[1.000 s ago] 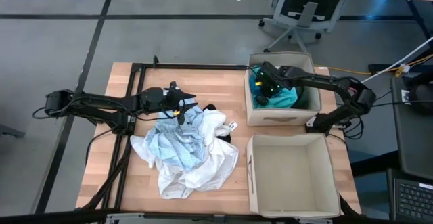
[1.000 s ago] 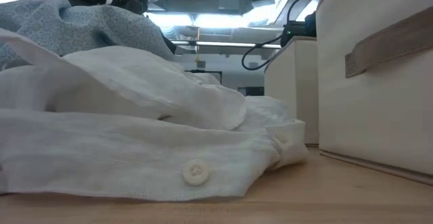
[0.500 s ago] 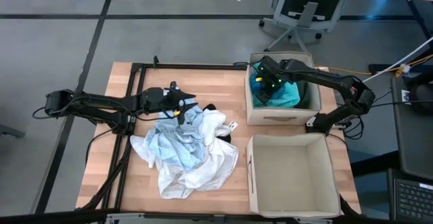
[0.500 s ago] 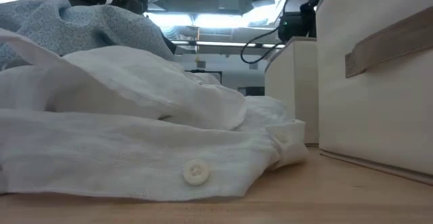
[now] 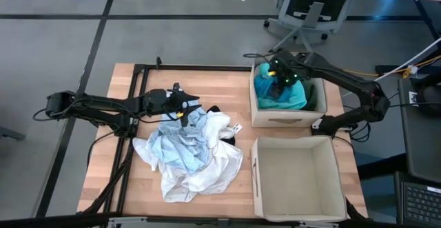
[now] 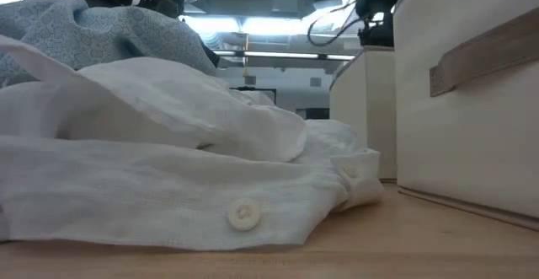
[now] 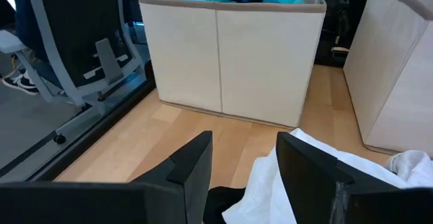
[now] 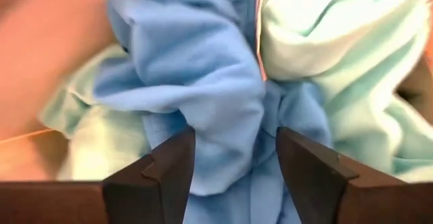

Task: Sort clothes
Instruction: Put the blue shorts into the top bin, then put the patterned polo into the top bin

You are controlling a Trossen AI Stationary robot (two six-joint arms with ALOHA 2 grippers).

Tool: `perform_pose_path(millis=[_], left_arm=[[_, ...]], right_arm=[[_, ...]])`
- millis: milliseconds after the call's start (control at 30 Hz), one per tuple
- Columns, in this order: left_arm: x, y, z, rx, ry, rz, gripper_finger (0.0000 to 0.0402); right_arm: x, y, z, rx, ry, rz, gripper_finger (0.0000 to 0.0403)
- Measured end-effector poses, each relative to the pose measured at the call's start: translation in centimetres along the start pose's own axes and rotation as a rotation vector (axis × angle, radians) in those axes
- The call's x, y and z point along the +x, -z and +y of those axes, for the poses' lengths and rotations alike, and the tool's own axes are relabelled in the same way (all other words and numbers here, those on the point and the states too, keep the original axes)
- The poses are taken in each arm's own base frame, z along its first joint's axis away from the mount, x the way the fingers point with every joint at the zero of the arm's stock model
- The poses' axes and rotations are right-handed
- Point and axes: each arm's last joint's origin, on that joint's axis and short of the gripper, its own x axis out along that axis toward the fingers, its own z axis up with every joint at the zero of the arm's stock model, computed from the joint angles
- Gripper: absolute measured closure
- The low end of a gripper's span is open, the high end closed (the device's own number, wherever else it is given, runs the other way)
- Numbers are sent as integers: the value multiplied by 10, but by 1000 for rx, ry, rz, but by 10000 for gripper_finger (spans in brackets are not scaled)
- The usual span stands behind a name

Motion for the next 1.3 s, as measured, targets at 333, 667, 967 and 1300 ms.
perform_pose_path(millis=[333, 667, 967, 1300], left_arm=[[0, 0, 0, -5, 0, 1, 247], [0, 0, -1, -12, 48, 2, 247], [-3, -3, -17, -13, 236, -24, 247], [-9, -7, -37, 44, 245, 85, 247]], right_arm=[[-35, 8, 0, -2, -8, -122, 194], [-55, 3, 15, -146, -96, -337, 194], [-55, -11, 75, -476, -328, -659, 194], [-32, -15, 135, -633, -459, -751, 194]])
